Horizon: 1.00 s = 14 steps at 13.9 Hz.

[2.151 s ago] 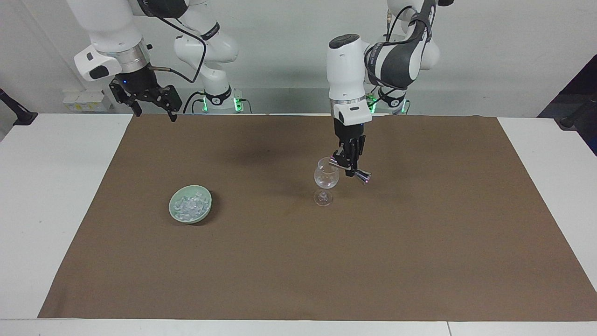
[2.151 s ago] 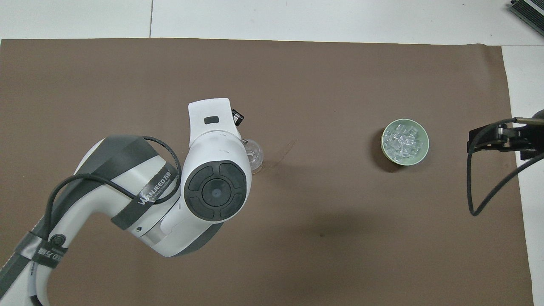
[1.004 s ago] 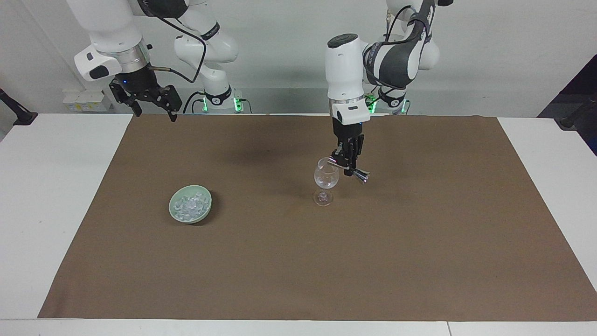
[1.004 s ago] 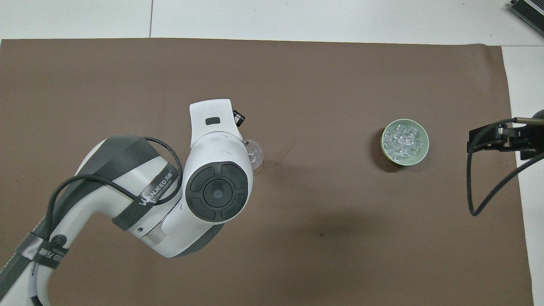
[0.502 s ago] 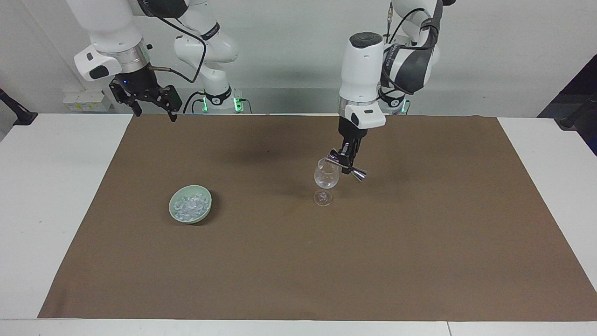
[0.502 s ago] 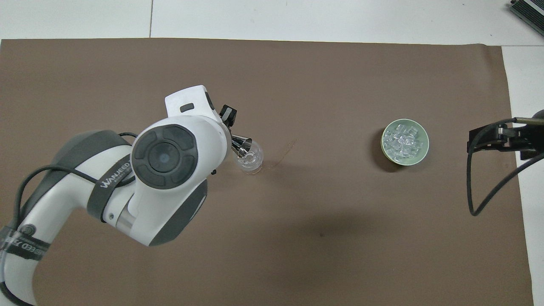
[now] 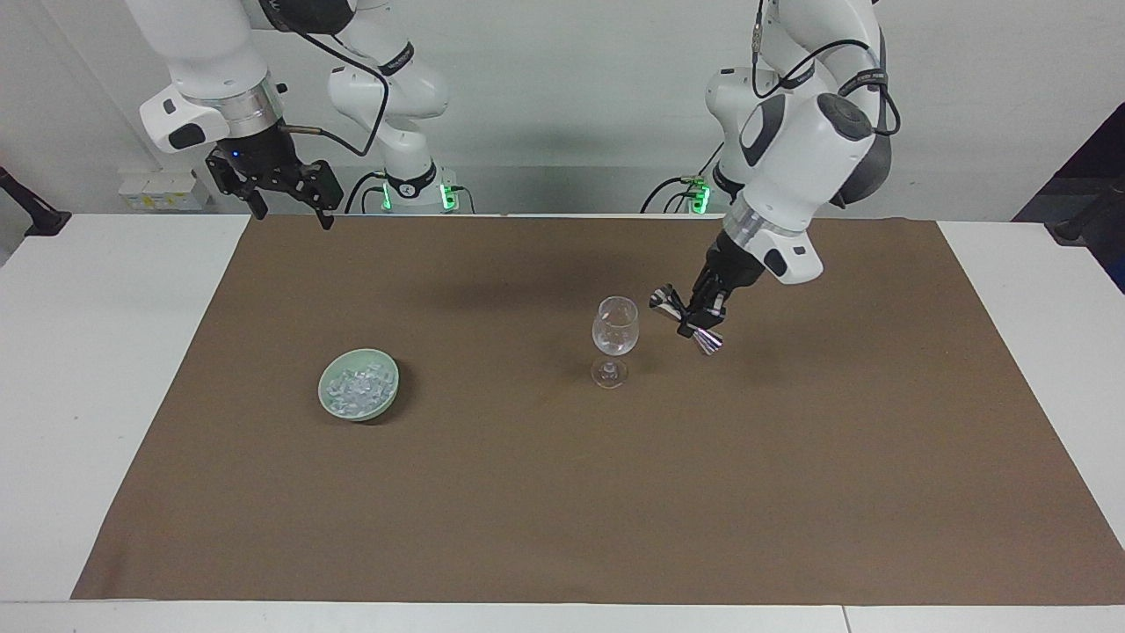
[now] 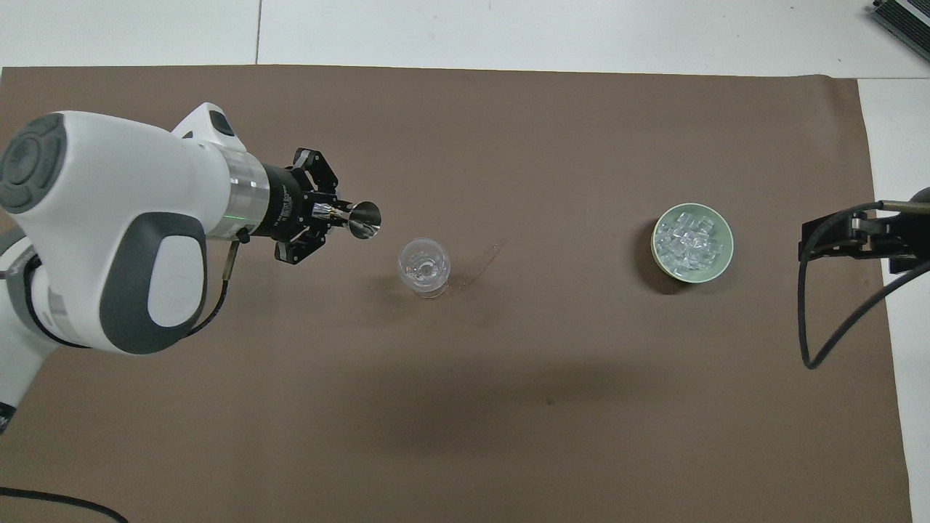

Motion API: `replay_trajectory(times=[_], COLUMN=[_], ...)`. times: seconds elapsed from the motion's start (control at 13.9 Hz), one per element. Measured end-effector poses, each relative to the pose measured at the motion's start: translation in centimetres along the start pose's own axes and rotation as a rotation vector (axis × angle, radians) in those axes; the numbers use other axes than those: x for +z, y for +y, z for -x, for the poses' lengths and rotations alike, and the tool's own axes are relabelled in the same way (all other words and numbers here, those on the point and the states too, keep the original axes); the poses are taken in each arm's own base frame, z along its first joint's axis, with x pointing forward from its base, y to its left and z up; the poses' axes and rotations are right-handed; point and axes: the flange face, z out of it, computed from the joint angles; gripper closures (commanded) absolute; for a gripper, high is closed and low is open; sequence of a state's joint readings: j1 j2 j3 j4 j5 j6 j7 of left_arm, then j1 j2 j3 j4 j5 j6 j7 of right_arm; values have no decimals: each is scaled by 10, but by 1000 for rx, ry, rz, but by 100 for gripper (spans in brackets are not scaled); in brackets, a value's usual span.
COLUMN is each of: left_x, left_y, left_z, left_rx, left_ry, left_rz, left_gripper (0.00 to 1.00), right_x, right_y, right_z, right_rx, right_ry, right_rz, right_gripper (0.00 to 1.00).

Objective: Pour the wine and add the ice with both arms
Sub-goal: 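Turn the shot cup upright and carry it back with the left gripper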

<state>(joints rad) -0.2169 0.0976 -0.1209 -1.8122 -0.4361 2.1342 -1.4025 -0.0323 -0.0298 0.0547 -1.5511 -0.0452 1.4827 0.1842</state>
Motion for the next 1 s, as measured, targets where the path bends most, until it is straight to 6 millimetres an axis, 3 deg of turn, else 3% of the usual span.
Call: replay_trajectory(times=[0.29, 0.43, 0.57, 0.79, 1.0], left_x=[-21, -15, -2, 18, 34], left_y=[-4, -14, -24, -39, -54], left_z=[-77, -135, -179, -220, -243], left_rx=[-204, -278, -340, -471, -562], left_ry=[-224, -343, -410, -488, -513], left_rz=[18, 48, 77, 103, 126], left_gripper=[100, 100, 100, 100, 100], right_x=[0, 0, 0, 0, 8], right_y=[0, 0, 0, 0, -2], right_z=[0, 0, 0, 0, -8], right_rx=[0, 0, 0, -5, -22], right_ry=[0, 0, 0, 2, 52], right_rz=[0, 0, 0, 0, -9], right_gripper=[0, 0, 0, 0, 0])
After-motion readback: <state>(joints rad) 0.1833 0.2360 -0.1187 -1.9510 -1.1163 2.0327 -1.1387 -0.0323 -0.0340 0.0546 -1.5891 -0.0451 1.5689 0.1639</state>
